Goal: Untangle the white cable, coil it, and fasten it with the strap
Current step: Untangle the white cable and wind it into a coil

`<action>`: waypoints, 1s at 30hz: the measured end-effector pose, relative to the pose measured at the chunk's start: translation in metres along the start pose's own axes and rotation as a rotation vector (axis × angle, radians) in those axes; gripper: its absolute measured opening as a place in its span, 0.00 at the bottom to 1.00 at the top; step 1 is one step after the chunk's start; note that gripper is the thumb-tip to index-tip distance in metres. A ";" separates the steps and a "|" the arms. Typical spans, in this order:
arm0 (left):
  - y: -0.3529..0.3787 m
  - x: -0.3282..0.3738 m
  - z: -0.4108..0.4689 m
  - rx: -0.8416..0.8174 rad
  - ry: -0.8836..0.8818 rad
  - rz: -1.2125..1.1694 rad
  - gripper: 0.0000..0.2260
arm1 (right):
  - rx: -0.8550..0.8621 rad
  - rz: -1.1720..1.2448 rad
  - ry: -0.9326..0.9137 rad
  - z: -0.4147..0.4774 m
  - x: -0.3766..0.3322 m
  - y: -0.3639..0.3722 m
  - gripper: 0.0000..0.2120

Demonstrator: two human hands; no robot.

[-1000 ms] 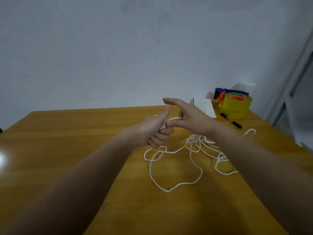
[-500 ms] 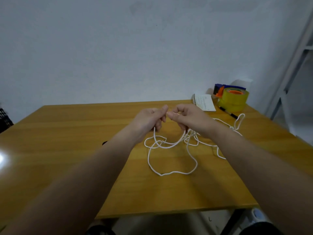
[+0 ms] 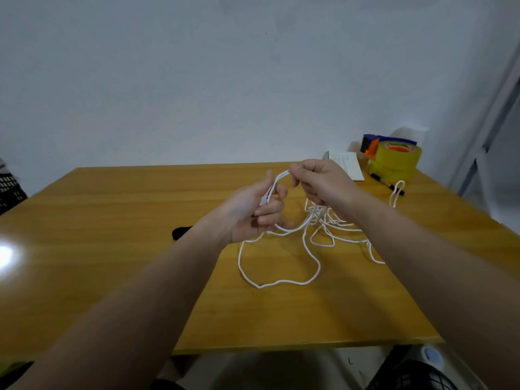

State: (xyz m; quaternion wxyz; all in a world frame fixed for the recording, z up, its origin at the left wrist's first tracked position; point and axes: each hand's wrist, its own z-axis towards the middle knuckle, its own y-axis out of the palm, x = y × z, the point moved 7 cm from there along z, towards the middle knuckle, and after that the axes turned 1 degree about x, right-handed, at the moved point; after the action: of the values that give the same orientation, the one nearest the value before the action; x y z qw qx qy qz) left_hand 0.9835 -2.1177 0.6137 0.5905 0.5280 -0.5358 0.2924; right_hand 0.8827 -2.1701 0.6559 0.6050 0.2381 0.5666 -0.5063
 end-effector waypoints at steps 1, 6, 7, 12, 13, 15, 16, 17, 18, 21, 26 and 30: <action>-0.003 0.003 0.000 0.020 0.021 -0.004 0.20 | 0.006 -0.006 0.004 0.001 0.000 0.000 0.15; -0.010 0.006 0.004 0.089 0.105 -0.127 0.14 | -0.006 -0.007 0.010 -0.001 0.005 0.004 0.15; -0.008 0.006 0.004 0.079 0.118 -0.185 0.13 | 0.008 -0.039 -0.012 -0.001 0.005 0.002 0.15; 0.000 0.018 0.001 0.071 0.216 -0.310 0.15 | 0.060 -0.224 -0.167 -0.008 0.009 -0.017 0.07; -0.001 0.021 -0.001 0.080 0.235 -0.340 0.16 | 0.065 -0.218 -0.172 -0.010 0.011 -0.023 0.08; -0.001 0.028 -0.003 0.046 0.271 -0.456 0.20 | 0.069 -0.195 -0.163 -0.011 0.018 -0.035 0.08; 0.000 0.029 -0.004 0.024 0.279 -0.496 0.22 | 0.075 -0.196 -0.161 -0.011 0.022 -0.040 0.07; 0.002 0.029 -0.004 0.022 0.276 -0.507 0.23 | 0.093 -0.201 -0.166 -0.010 0.022 -0.043 0.07; 0.005 0.027 -0.004 0.033 0.266 -0.492 0.24 | 0.139 -0.204 -0.179 -0.008 0.022 -0.046 0.07; 0.022 0.014 -0.001 0.027 0.199 -0.399 0.24 | 0.444 -0.332 -0.195 0.001 0.020 -0.059 0.11; 0.061 0.015 0.001 -0.096 0.142 -0.327 0.22 | 0.302 -0.948 0.095 0.008 0.027 -0.034 0.16; 0.043 0.050 0.016 0.068 0.295 -0.407 0.16 | -0.204 -0.773 0.082 -0.008 0.046 0.010 0.17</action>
State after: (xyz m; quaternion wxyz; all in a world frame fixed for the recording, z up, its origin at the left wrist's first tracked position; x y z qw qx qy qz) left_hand 0.9520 -2.1316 0.6717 0.6907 0.5962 -0.3164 0.2594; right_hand 0.8814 -2.1754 0.6085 0.3674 -0.0337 0.6855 -0.6277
